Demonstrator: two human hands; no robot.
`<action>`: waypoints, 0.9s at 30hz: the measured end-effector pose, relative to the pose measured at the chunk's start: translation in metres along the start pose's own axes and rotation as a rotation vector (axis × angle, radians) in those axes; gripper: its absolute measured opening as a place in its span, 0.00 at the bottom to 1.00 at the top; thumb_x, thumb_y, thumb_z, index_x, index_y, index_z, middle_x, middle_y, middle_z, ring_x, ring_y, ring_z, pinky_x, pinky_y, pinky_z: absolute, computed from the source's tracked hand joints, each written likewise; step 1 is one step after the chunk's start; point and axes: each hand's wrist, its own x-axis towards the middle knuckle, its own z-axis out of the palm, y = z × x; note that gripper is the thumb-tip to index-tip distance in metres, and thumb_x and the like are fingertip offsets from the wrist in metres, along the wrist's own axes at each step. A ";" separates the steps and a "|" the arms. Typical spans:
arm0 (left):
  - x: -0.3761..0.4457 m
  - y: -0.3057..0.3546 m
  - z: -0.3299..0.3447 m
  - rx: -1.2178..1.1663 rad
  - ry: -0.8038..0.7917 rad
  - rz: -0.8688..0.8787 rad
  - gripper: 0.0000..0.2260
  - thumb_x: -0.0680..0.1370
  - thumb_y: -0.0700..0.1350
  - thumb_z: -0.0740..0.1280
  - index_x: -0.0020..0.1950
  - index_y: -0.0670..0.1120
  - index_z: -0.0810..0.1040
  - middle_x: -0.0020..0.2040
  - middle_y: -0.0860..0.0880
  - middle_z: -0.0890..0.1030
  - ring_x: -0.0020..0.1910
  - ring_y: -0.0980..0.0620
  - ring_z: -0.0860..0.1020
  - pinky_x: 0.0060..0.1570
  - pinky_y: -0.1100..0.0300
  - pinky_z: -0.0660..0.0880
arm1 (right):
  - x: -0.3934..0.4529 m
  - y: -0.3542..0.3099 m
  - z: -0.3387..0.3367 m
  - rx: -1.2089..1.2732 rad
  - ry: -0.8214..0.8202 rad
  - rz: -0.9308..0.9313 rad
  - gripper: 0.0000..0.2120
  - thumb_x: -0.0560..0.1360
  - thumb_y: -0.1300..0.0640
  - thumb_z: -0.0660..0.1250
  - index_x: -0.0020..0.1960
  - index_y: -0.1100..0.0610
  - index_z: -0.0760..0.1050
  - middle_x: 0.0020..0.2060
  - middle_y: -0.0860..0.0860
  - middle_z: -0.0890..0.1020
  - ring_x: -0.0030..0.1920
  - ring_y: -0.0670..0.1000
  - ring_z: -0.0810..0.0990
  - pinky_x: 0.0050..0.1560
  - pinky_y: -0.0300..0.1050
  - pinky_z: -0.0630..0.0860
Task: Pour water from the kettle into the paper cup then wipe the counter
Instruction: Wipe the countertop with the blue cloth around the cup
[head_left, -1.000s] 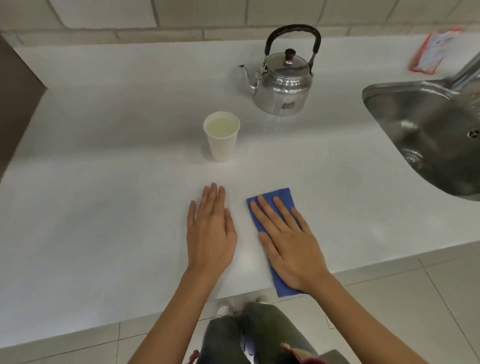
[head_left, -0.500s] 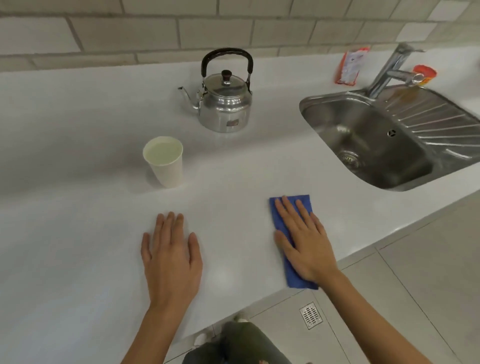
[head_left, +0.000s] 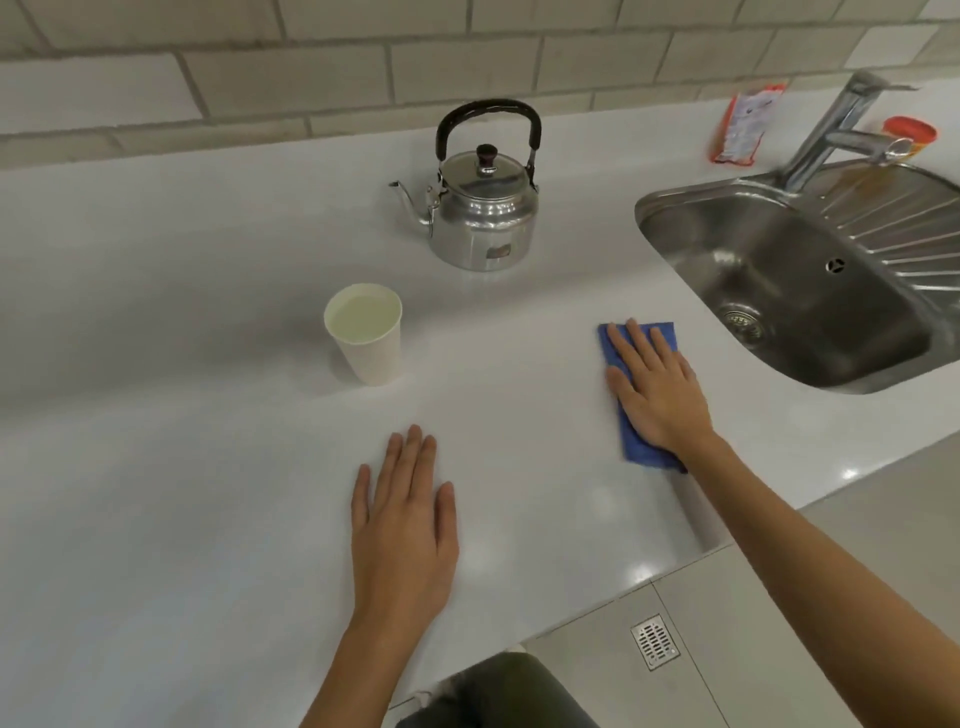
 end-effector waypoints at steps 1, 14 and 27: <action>0.001 -0.001 -0.002 0.008 -0.004 -0.001 0.22 0.83 0.49 0.53 0.78 0.49 0.61 0.79 0.53 0.59 0.79 0.57 0.53 0.78 0.53 0.46 | 0.026 -0.001 -0.001 -0.013 0.006 0.075 0.26 0.83 0.45 0.47 0.80 0.45 0.47 0.81 0.47 0.49 0.80 0.53 0.46 0.77 0.52 0.46; 0.021 -0.016 -0.018 -0.091 0.211 0.005 0.16 0.78 0.44 0.60 0.63 0.46 0.80 0.66 0.50 0.79 0.67 0.50 0.75 0.67 0.54 0.61 | 0.024 -0.070 0.016 0.011 -0.055 -0.387 0.25 0.83 0.45 0.47 0.79 0.42 0.50 0.79 0.42 0.54 0.79 0.45 0.49 0.76 0.46 0.48; 0.051 -0.060 -0.023 0.154 0.155 -0.308 0.25 0.82 0.52 0.54 0.78 0.46 0.59 0.80 0.49 0.57 0.79 0.51 0.53 0.75 0.45 0.48 | 0.029 -0.091 0.021 -0.021 -0.082 -0.428 0.25 0.84 0.46 0.48 0.79 0.41 0.47 0.79 0.41 0.52 0.80 0.47 0.48 0.77 0.47 0.48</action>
